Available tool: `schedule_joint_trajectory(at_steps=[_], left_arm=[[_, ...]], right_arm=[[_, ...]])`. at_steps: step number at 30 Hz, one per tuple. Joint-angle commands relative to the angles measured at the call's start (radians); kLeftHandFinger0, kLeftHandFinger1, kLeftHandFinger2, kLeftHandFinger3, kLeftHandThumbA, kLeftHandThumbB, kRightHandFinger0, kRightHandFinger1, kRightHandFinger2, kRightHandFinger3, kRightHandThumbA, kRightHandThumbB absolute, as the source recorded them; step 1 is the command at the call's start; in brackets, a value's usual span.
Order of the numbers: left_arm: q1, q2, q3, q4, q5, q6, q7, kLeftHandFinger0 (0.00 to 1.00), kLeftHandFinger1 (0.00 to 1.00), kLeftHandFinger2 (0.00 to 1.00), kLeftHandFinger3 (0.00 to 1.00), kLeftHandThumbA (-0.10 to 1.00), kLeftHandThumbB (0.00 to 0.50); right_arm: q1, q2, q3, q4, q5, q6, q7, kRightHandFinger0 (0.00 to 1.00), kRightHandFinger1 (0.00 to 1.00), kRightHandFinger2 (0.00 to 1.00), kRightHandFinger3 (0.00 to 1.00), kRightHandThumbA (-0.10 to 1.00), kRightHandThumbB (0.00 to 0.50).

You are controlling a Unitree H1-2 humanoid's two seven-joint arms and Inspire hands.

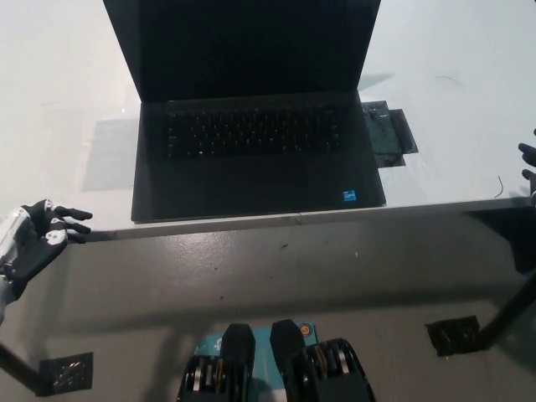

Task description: The robot uses its right hand to push down on the lid of a laptop kept in the middle of the desk to close it

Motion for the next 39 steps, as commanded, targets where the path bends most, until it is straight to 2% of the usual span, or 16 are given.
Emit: schedule_joint_trajectory(at_steps=[1,4,7,9,12,13,15,19,23,25,29,30,32,35,36,39], left_arm=[[-0.027,0.032,0.018,-0.015,-0.033,-0.022,-0.028,0.55,0.54,0.55,0.50,-0.10,0.124],[-0.017,0.030,0.020,-0.021,-0.028,-0.023,-0.022,0.55,0.54,0.55,0.49,-0.10,0.122],[-0.018,0.033,0.021,-0.026,-0.033,-0.015,-0.029,0.52,0.52,0.54,0.50,-0.10,0.105],[-0.023,0.035,0.022,-0.022,-0.036,-0.014,-0.032,0.53,0.53,0.55,0.51,-0.10,0.107],[-0.023,0.035,0.027,-0.033,-0.034,0.010,-0.023,0.52,0.52,0.54,0.49,-0.10,0.123],[-0.023,0.033,0.029,-0.035,-0.041,0.007,-0.027,0.56,0.55,0.56,0.49,-0.10,0.119],[-0.021,0.040,0.027,-0.032,-0.029,0.005,-0.028,0.57,0.55,0.56,0.49,-0.10,0.121],[-0.023,0.041,0.027,-0.028,-0.030,0.002,-0.031,0.55,0.54,0.55,0.48,-0.10,0.128],[-0.014,0.035,0.029,-0.052,-0.034,0.035,-0.020,0.59,0.58,0.59,0.48,-0.10,0.129],[-0.018,0.038,0.028,-0.037,-0.037,0.016,-0.032,0.56,0.55,0.57,0.48,-0.10,0.128],[-0.018,0.042,0.023,-0.046,-0.024,0.029,-0.025,0.58,0.57,0.58,0.49,-0.10,0.134],[-0.018,0.041,0.024,-0.041,-0.030,0.021,-0.029,0.58,0.57,0.58,0.48,-0.10,0.135],[-0.016,0.040,0.026,-0.048,-0.036,0.027,-0.032,0.59,0.57,0.58,0.49,-0.10,0.122],[-0.015,0.040,0.026,-0.052,-0.038,0.030,-0.033,0.56,0.55,0.57,0.49,-0.10,0.126],[-0.017,0.041,0.024,-0.045,-0.028,0.024,-0.029,0.57,0.56,0.58,0.49,-0.10,0.126],[-0.017,0.040,0.025,-0.045,-0.033,0.021,-0.032,0.56,0.55,0.57,0.49,-0.10,0.122]], right_arm=[[-0.105,-0.060,-0.007,-0.030,0.008,0.011,0.025,1.00,1.00,0.92,1.00,0.16,0.264],[-0.160,-0.072,0.004,-0.032,0.017,0.037,0.034,1.00,1.00,0.94,1.00,0.12,0.247],[-0.260,-0.078,0.016,-0.026,0.029,0.077,0.034,1.00,1.00,0.95,1.00,0.03,0.211],[-0.305,-0.081,0.031,-0.013,0.011,0.067,0.041,1.00,1.00,0.94,1.00,0.05,0.210],[-0.395,-0.085,0.062,0.018,-0.007,0.084,0.037,1.00,1.00,0.94,1.00,0.09,0.234],[-0.458,-0.084,0.079,0.065,-0.014,0.065,0.061,1.00,1.00,0.93,1.00,0.09,0.245],[-0.503,-0.077,0.099,0.088,-0.026,0.073,0.059,1.00,1.00,0.94,1.00,0.12,0.261],[-0.663,-0.049,0.164,0.220,-0.076,0.020,0.078,1.00,1.00,0.90,1.00,0.19,0.301],[-0.795,-0.011,0.217,0.333,-0.112,-0.017,0.090,1.00,1.00,0.90,1.00,0.15,0.277],[-0.845,0.005,0.243,0.397,-0.132,-0.047,0.105,1.00,1.00,0.90,0.98,0.19,0.290],[-0.910,0.035,0.265,0.484,-0.144,-0.082,0.125,1.00,1.00,0.83,0.93,0.22,0.345],[-0.934,0.044,0.281,0.498,-0.163,-0.073,0.125,1.00,1.00,0.81,0.91,0.25,0.360],[-0.972,0.060,0.304,0.534,-0.178,-0.075,0.137,1.00,1.00,0.80,0.91,0.26,0.370],[-1.017,0.081,0.333,0.589,-0.211,-0.098,0.142,1.00,1.00,0.79,0.90,0.23,0.357],[-1.038,0.093,0.348,0.621,-0.225,-0.115,0.146,1.00,1.00,0.80,0.90,0.20,0.331],[-1.091,0.123,0.389,0.718,-0.270,-0.163,0.150,1.00,1.00,0.87,0.93,0.20,0.324]])
